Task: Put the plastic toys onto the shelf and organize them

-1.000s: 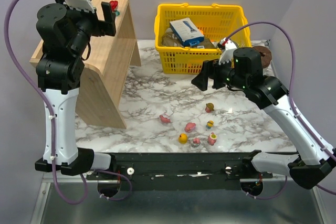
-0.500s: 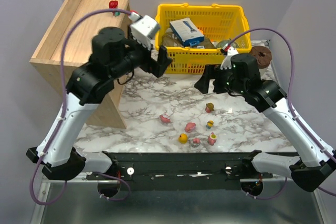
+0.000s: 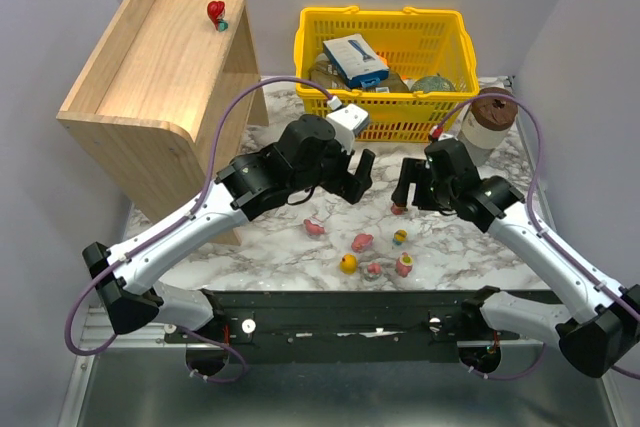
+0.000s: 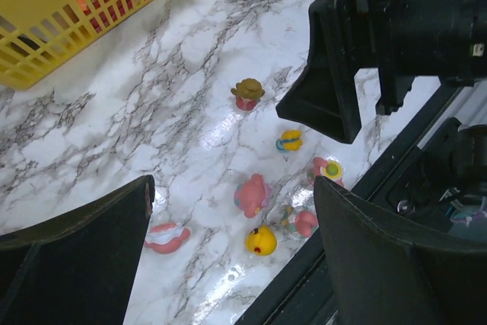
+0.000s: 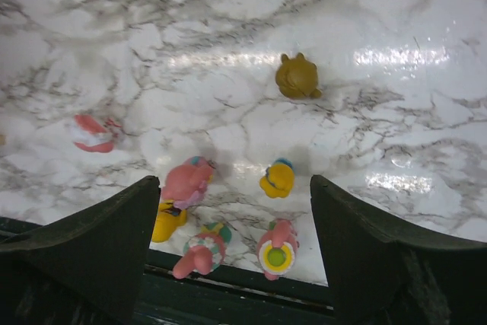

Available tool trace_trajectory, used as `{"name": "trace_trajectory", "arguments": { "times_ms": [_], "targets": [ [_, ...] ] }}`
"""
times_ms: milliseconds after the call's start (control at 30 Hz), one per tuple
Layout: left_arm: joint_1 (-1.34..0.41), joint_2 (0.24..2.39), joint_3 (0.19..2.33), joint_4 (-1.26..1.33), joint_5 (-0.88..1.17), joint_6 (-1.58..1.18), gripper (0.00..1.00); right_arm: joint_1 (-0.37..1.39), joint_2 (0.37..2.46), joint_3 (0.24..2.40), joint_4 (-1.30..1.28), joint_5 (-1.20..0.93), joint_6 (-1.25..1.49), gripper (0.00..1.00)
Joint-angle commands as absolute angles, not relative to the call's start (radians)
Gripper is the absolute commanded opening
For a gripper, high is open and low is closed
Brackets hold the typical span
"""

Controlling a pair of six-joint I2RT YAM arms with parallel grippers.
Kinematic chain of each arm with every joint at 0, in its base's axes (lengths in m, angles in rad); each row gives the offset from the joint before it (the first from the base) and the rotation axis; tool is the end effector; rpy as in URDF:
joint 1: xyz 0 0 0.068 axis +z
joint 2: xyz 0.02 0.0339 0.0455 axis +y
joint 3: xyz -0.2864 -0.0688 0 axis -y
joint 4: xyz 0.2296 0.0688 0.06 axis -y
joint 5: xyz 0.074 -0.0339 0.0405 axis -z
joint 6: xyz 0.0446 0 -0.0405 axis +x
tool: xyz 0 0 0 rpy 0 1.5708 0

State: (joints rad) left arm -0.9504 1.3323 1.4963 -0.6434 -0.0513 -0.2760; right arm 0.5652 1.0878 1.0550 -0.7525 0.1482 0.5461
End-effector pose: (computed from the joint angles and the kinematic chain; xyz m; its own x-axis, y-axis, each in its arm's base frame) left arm 0.1613 -0.2218 0.4338 -0.4722 0.1928 -0.8601 0.6833 0.6965 -0.2190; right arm 0.1741 0.1026 0.3361 -0.7396 0.1392 -0.6585 -0.0672 0.9582 0.2781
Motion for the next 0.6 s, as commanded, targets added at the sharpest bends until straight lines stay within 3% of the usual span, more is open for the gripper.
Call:
{"name": "trace_trajectory", "arguments": {
  "times_ms": [0,100,567],
  "targets": [
    [-0.954,1.345,1.456,-0.54,-0.081,-0.328,0.93,0.538,1.092,0.967,-0.693,0.174,0.583,0.82],
    [-0.954,1.348,1.428,-0.529,-0.08,-0.33,0.93,0.526,1.106,0.924,-0.68,0.134,0.587,0.77],
    [-0.954,1.342,1.373,-0.515,-0.087,-0.348,0.93,0.525,1.161,0.779,-0.588,0.006,0.617,0.71]
  ]
}}
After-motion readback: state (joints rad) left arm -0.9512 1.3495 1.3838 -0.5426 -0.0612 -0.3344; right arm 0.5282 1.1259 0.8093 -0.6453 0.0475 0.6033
